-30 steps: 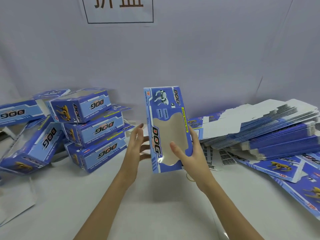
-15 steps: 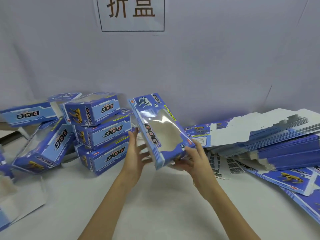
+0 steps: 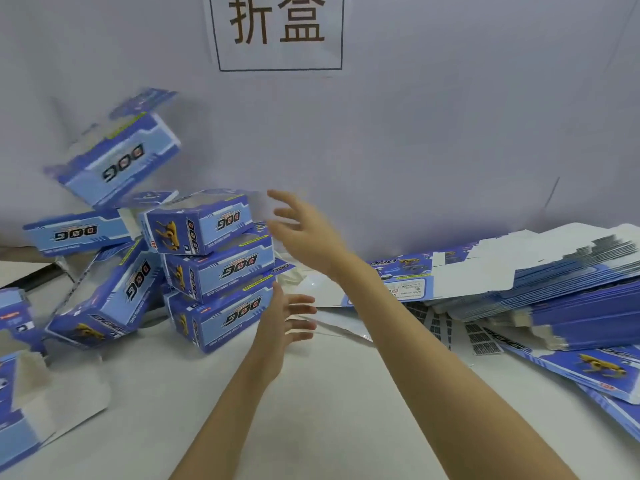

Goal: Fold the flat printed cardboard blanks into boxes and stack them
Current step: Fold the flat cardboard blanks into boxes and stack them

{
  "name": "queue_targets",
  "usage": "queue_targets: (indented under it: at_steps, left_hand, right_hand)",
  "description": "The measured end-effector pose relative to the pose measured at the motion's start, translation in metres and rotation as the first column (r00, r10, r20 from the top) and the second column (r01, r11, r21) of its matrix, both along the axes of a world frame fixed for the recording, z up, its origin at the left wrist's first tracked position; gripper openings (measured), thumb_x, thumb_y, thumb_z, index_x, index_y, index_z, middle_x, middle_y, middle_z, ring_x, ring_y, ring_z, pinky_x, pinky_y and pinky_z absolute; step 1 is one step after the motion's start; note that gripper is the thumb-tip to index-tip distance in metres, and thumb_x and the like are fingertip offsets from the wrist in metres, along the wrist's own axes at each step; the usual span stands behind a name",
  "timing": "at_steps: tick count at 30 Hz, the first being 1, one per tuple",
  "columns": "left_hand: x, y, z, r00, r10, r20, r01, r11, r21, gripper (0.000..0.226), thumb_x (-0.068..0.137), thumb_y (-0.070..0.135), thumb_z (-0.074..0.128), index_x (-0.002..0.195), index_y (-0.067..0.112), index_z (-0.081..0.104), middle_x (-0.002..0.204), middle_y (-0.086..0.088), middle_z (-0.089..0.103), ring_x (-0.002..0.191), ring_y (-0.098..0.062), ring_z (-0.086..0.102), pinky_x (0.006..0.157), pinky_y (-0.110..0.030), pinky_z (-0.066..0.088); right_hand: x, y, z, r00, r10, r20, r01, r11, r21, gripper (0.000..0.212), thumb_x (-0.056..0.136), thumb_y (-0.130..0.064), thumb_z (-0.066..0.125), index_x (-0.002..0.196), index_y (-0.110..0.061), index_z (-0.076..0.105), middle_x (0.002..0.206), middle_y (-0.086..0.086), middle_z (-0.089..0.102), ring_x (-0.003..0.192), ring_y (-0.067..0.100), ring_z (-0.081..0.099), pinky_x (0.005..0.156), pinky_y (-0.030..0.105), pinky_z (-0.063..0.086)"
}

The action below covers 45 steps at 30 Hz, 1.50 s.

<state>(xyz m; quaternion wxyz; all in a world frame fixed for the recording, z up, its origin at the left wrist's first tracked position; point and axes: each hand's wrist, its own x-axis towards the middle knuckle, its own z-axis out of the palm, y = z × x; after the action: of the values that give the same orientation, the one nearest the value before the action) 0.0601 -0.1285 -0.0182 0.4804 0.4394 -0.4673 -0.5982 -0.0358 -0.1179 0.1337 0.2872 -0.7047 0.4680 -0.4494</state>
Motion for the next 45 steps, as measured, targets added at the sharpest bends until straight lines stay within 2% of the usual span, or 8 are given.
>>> queue_targets:
  at_steps: [3,6,12,20,26,34,41,45]
  left_hand:
    - [0.0,0.001,0.001,1.0,-0.001,0.006,0.001,1.0,-0.003,0.076,0.106,0.064,0.024,0.104,0.009,0.076,0.094,-0.01,0.078,0.074,-0.023,0.072,0.068,-0.033,0.058]
    - [-0.004,0.002,0.004,1.0,0.01,0.019,-0.01,1.0,0.011,0.073,0.109,0.059,0.025,0.099,0.009,0.077,0.088,-0.007,0.078,0.068,-0.022,0.07,0.066,-0.034,0.056]
    - [-0.008,0.002,0.006,1.0,0.011,0.022,-0.011,1.0,0.014,0.067,0.11,0.055,0.031,0.095,0.01,0.078,0.087,-0.008,0.078,0.066,-0.021,0.071,0.065,-0.034,0.057]
    - [-0.008,0.003,0.006,0.998,0.058,0.011,-0.058,0.998,-0.012,0.046,0.11,0.041,0.046,0.102,0.006,0.076,0.094,-0.012,0.078,0.067,-0.023,0.07,0.059,-0.031,0.058]
    - [-0.015,0.012,0.008,0.995,0.092,0.045,-0.082,0.979,-0.188,0.057,0.094,0.052,0.066,0.145,0.032,0.05,0.138,0.003,0.059,0.12,-0.016,0.061,0.094,-0.037,0.055]
    - [-0.004,0.004,0.005,0.92,0.308,0.24,-0.128,0.819,-0.559,0.059,0.1,0.029,0.069,0.153,0.034,0.044,0.137,0.016,0.055,0.119,-0.003,0.058,0.098,-0.036,0.056]
    - [-0.016,0.011,-0.007,0.341,0.484,0.806,0.17,0.811,-0.559,0.128,0.071,0.105,0.02,0.165,0.021,0.004,0.166,-0.007,0.033,0.147,-0.032,0.036,0.118,-0.058,0.028]
    - [-0.018,0.007,-0.009,0.422,0.43,0.798,0.128,0.844,-0.521,0.145,0.055,0.113,0.027,0.165,0.024,-0.005,0.172,-0.007,0.02,0.155,-0.034,0.024,0.124,-0.059,0.023]
  right_hand:
    - [-0.034,-0.008,-0.038,0.85,-0.225,-0.476,0.226,0.973,-0.056,0.064,0.103,-0.011,0.058,0.162,-0.019,0.034,0.162,0.014,0.04,0.148,0.032,0.04,0.12,0.042,0.034]
    - [-0.083,-0.004,-0.094,0.387,-0.204,-0.899,0.417,0.908,-0.026,0.087,0.099,-0.02,0.063,0.168,-0.021,0.01,0.173,0.023,0.005,0.161,0.044,0.001,0.128,0.063,0.003]
    - [-0.14,0.011,-0.144,0.127,-0.31,-0.942,0.422,0.877,-0.231,0.065,0.105,-0.012,0.056,0.162,-0.016,0.027,0.172,0.019,0.022,0.161,0.034,0.014,0.13,0.058,0.008]
    - [-0.128,0.026,-0.076,0.538,-0.806,-0.249,0.286,0.452,-0.845,0.061,0.076,0.019,0.044,0.126,-0.003,0.072,0.124,0.016,0.074,0.113,0.035,0.073,0.105,0.056,0.054]
    - [-0.111,0.03,-0.031,0.762,-0.609,0.22,0.594,0.521,-0.614,0.031,0.108,0.002,0.044,0.129,-0.006,0.065,0.067,-0.005,0.051,0.059,0.015,0.036,0.053,0.022,0.028]
    - [-0.114,0.057,-0.107,0.677,-0.447,0.586,0.536,0.844,0.025,0.026,0.115,-0.016,0.04,0.119,-0.009,0.064,0.108,0.012,0.075,0.099,0.033,0.07,0.09,0.049,0.058]
    - [-0.107,0.076,-0.158,0.598,-0.405,0.691,0.278,0.914,0.295,0.022,0.115,-0.027,0.041,0.126,-0.02,0.059,0.123,0.009,0.076,0.104,0.022,0.077,0.084,0.046,0.066]
    - [-0.101,0.078,-0.148,0.525,-0.316,0.79,0.124,0.947,0.297,0.026,0.113,-0.029,0.041,0.136,-0.027,0.054,0.128,0.002,0.076,0.114,0.024,0.075,0.077,0.04,0.066]
